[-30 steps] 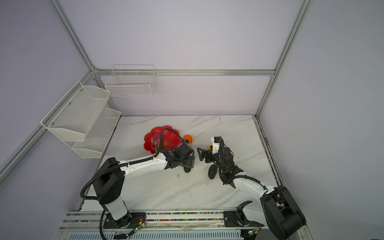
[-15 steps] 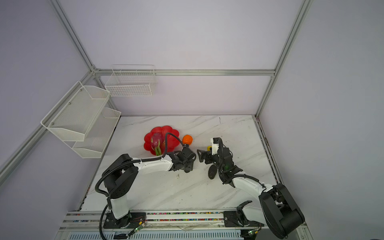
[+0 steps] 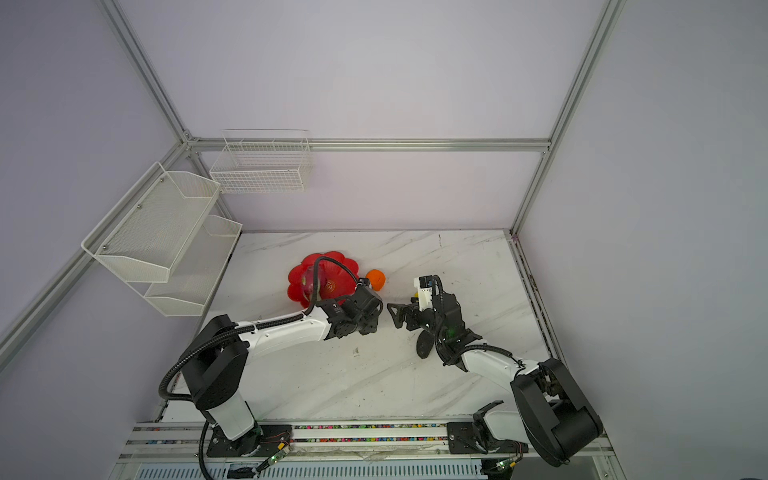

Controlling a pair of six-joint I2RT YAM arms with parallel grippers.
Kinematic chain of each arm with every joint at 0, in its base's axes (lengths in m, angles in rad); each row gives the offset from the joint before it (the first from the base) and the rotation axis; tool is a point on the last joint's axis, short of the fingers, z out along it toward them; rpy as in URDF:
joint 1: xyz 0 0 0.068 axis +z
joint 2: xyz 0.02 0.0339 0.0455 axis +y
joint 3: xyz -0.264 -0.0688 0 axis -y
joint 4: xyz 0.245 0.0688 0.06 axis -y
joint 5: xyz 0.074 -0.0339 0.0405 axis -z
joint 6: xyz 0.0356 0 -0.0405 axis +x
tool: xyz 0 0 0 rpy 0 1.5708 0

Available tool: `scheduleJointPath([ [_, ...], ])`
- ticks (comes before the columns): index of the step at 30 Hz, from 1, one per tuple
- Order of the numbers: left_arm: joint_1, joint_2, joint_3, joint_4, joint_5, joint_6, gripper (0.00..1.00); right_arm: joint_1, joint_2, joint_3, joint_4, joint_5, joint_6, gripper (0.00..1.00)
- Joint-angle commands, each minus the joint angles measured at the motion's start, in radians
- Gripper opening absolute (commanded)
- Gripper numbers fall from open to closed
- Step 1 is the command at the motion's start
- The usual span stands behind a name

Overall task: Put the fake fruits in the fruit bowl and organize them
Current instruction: 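Carry the avocado into the red bowl and release it with the left gripper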

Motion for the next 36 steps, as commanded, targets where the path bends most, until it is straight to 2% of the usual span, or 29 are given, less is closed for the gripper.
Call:
scheduleJointPath([
  [1, 0.073, -0.015, 0.099, -0.024, -0.043, 0.096, 0.47, -0.005, -0.001, -0.022, 0.144, -0.146, 0.014, 0.97],
  [7, 0.21, 0.076, 0.223, -0.046, -0.078, 0.195, 0.48, 0.027, 0.074, -0.003, 0.245, -0.303, 0.04, 0.97],
  [13, 0.295, 0.192, 0.321, -0.05, -0.097, 0.248, 0.48, 0.076, 0.124, 0.014, 0.245, -0.308, 0.009, 0.97],
  [17, 0.331, 0.259, 0.372, -0.057, -0.072, 0.27, 0.49, 0.079, 0.124, 0.02, 0.225, -0.292, -0.005, 0.97],
  [22, 0.349, 0.299, 0.399, -0.066, -0.064, 0.282, 0.52, 0.079, 0.124, 0.025, 0.207, -0.277, -0.016, 0.97],
  [28, 0.353, 0.305, 0.401, -0.069, -0.062, 0.296, 0.66, 0.079, 0.124, 0.027, 0.193, -0.265, -0.025, 0.97],
  [36, 0.327, 0.208, 0.372, -0.069, 0.0, 0.284, 0.72, 0.079, 0.087, 0.024, 0.153, -0.2, -0.046, 0.97],
])
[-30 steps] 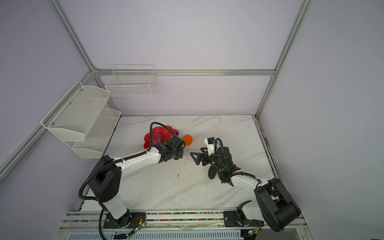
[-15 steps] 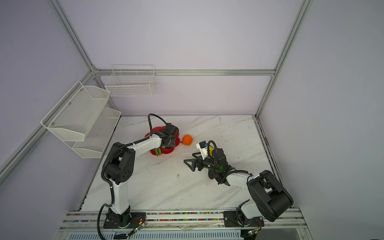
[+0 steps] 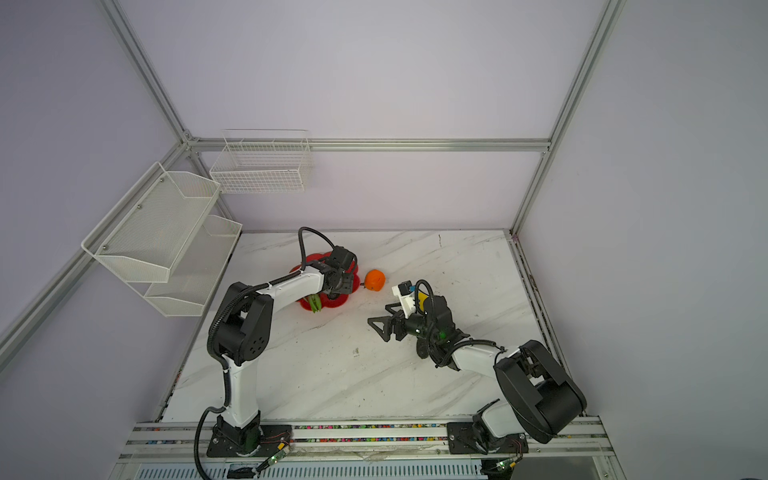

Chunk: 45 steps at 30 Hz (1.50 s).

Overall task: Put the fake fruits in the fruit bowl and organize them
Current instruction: 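Carry the avocado into the red bowl and release it with the left gripper, then grasp the second dark avocado with the left gripper while the right arm draws back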

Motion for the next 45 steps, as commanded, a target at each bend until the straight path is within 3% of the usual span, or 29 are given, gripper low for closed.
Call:
scheduleJointPath([
  [1, -0.037, -0.128, 0.036, 0.011, 0.034, 0.003, 0.73, 0.002, -0.039, 0.012, -0.026, 0.061, -0.03, 0.97],
  [7, -0.22, -0.221, -0.031, 0.018, 0.022, -0.026, 0.78, -0.005, -0.165, 0.001, -0.132, 0.187, -0.013, 0.97],
  [10, -0.293, -0.229, -0.066, 0.042, 0.084, -0.092, 0.78, -0.047, -0.238, -0.012, -0.243, 0.174, 0.034, 0.97],
  [16, -0.422, -0.199, -0.106, 0.136, 0.229, -0.208, 0.78, -0.098, -0.509, -0.141, -0.377, 0.081, 0.198, 0.97],
  [24, -0.535, -0.107, -0.109, 0.212, 0.304, -0.276, 0.79, -0.097, -0.879, -0.208, -0.673, 0.171, 0.283, 0.97],
  [28, -0.562, -0.05, -0.089, 0.219, 0.314, -0.288, 0.79, -0.098, -0.923, -0.189, -0.79, 0.211, 0.269, 0.97],
  [45, -0.592, 0.06, -0.028, 0.225, 0.319, -0.296, 0.74, -0.097, -0.966, -0.222, -0.779, 0.216, 0.291, 0.97],
])
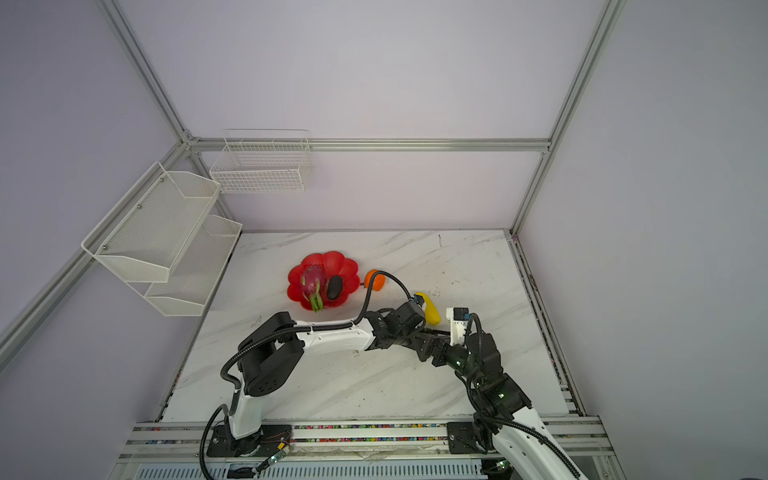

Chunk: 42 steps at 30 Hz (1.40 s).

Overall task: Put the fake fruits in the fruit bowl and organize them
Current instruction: 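Grasp the second dark avocado with the left gripper while the right arm draws back, then carry the second avocado into the red bowl and release it with the left gripper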

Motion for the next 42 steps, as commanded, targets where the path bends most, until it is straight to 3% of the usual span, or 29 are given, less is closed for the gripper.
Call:
scheduleJointPath([
  [1, -0.024, 0.05, 0.049, -0.022, 0.014, 0.004, 0.74, 0.003, -0.005, -0.004, 0.024, -0.033, 0.019, 0.97],
  [10, -0.033, 0.11, 0.098, -0.009, 0.077, -0.012, 0.73, 0.004, -0.013, -0.007, 0.025, -0.037, 0.018, 0.97],
  [13, -0.033, 0.105, 0.088, -0.009, 0.052, -0.026, 0.7, 0.004, -0.015, -0.006, 0.026, -0.039, 0.018, 0.97],
  [22, 0.006, -0.079, -0.062, 0.011, -0.062, 0.003, 0.46, 0.003, 0.017, -0.006, 0.045, -0.031, 0.014, 0.97],
  [27, 0.097, -0.258, -0.177, -0.014, -0.118, 0.053, 0.43, 0.003, 0.1, 0.019, 0.11, -0.031, -0.009, 0.97],
  [32, 0.228, -0.355, -0.192, -0.044, -0.185, 0.143, 0.43, 0.003, 0.265, 0.053, 0.305, -0.093, 0.023, 0.97],
  [37, 0.38, -0.332, -0.092, -0.093, -0.266, 0.239, 0.43, 0.006, 0.483, 0.208, 0.348, -0.145, -0.042, 0.97],
  [42, 0.507, -0.224, 0.033, -0.132, -0.266, 0.266, 0.43, 0.024, 0.693, 0.384, 0.344, -0.149, -0.118, 0.97],
])
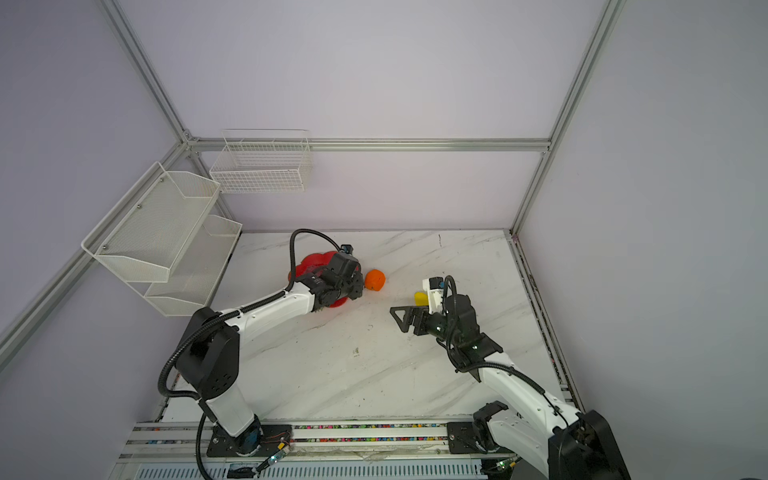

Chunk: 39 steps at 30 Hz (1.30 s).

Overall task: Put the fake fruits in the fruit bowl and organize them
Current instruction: 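Carry the second avocado into the red bowl and release it with the left gripper, then grasp the yellow mango with the right gripper while the left arm withdraws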

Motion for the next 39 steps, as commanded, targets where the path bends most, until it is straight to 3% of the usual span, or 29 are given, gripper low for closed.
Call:
scheduleJointPath([
  [1, 0.064, 0.056, 0.143, -0.023, -0.033, 0.052, 0.44, 0.025, 0.123, 0.114, 0.059, -0.013, -0.076, 0.97],
  [5, 0.131, 0.123, 0.193, 0.02, -0.022, 0.031, 0.44, 0.041, 0.299, 0.195, 0.124, -0.005, -0.11, 0.97],
  [8, 0.173, 0.172, 0.232, 0.028, -0.01, -0.011, 0.44, 0.043, 0.378, 0.166, 0.263, -0.026, -0.107, 0.97],
  [12, 0.206, 0.207, 0.262, 0.056, 0.019, -0.041, 0.44, 0.046, 0.378, 0.083, 0.406, -0.027, -0.094, 0.97],
  [17, 0.21, 0.233, 0.304, 0.059, 0.01, -0.066, 0.44, 0.046, 0.35, 0.069, 0.364, 0.016, -0.143, 0.97],
  [31, 0.215, 0.37, 0.447, 0.02, -0.053, -0.12, 0.52, 0.046, 0.334, 0.05, 0.372, 0.001, -0.144, 0.97],
  [39, 0.218, 0.366, 0.468, -0.001, -0.055, -0.09, 0.75, 0.046, 0.343, 0.056, 0.358, 0.004, -0.146, 0.97],
])
